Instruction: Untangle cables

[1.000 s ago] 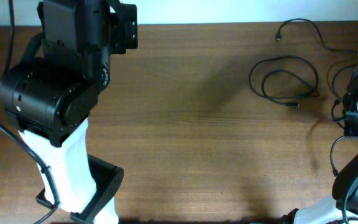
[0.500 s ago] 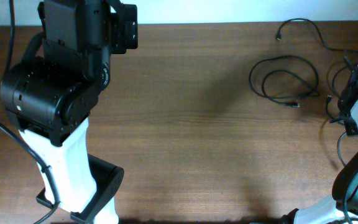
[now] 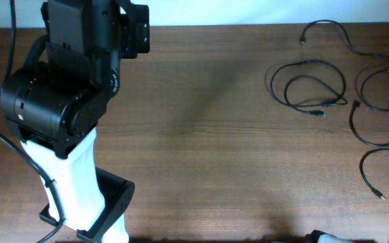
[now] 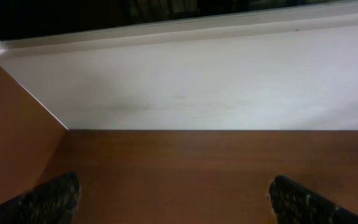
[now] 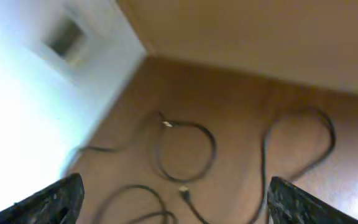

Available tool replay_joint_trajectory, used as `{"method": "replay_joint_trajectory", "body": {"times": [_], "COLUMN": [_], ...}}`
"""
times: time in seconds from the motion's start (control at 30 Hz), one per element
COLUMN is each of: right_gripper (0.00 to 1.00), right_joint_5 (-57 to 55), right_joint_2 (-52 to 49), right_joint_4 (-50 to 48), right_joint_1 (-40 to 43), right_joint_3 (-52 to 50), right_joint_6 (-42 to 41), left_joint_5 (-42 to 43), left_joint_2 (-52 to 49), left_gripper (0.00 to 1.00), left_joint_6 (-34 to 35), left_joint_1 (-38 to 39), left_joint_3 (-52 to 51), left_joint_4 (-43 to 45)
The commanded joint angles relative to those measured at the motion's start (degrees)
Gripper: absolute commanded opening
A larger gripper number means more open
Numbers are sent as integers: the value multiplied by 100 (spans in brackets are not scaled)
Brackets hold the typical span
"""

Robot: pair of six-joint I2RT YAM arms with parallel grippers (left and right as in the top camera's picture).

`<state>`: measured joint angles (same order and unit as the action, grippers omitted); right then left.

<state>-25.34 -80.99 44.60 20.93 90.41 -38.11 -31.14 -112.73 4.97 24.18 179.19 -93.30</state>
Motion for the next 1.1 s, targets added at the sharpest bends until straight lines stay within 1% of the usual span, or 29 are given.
{"method": "replay_joint_trajectory", "body": {"times": [0.0,0.6,0.67,0.77,0.87,0.9,0.93,0.97,1.0,1.03,1.07], "right_gripper": [93,93,93,93,93,93,93,93,93,93,93], "right_joint_5": [227,227,232,299,435,437,435,439,439,442,610], "right_joint_2": [7,44,295,1163,1781,2013,2332,2743,2997,3344,3842], "right_joint_4": [195,297,361,1029,927,636,33,-802,-1294,-2072,-3112], "right_joint_1": [-2,2,2,-72,-616,-935,-1447,-1886,-2063,-2179,-2205], "right_joint_3": [-31,-31,-35,-42,-42,-103,-337,-881,-1274,-1952,-2924], "right_joint_6": [361,361,361,358,358,358,365,363,363,363,365], "left_joint_5": [-83,-83,-83,-83,-83,-83,-83,-83,-81,-83,-83], "left_joint_2": [-17,-20,-17,-20,-17,-17,-17,-20,-17,-20,-20], "left_gripper": [99,99,99,99,99,99,99,99,99,99,99], "left_joint_6": [-70,-70,-70,-70,-70,-70,-70,-70,-70,-70,-68], "left_joint_1": [-35,-35,-35,-35,-35,-35,-35,-35,-35,-35,-35], "left_joint_3": [-2,-2,0,-2,-2,-2,-2,-2,-2,-2,-2], "left_joint_4": [-74,-74,-74,-74,-74,-74,-74,-74,-74,-74,-74]}}
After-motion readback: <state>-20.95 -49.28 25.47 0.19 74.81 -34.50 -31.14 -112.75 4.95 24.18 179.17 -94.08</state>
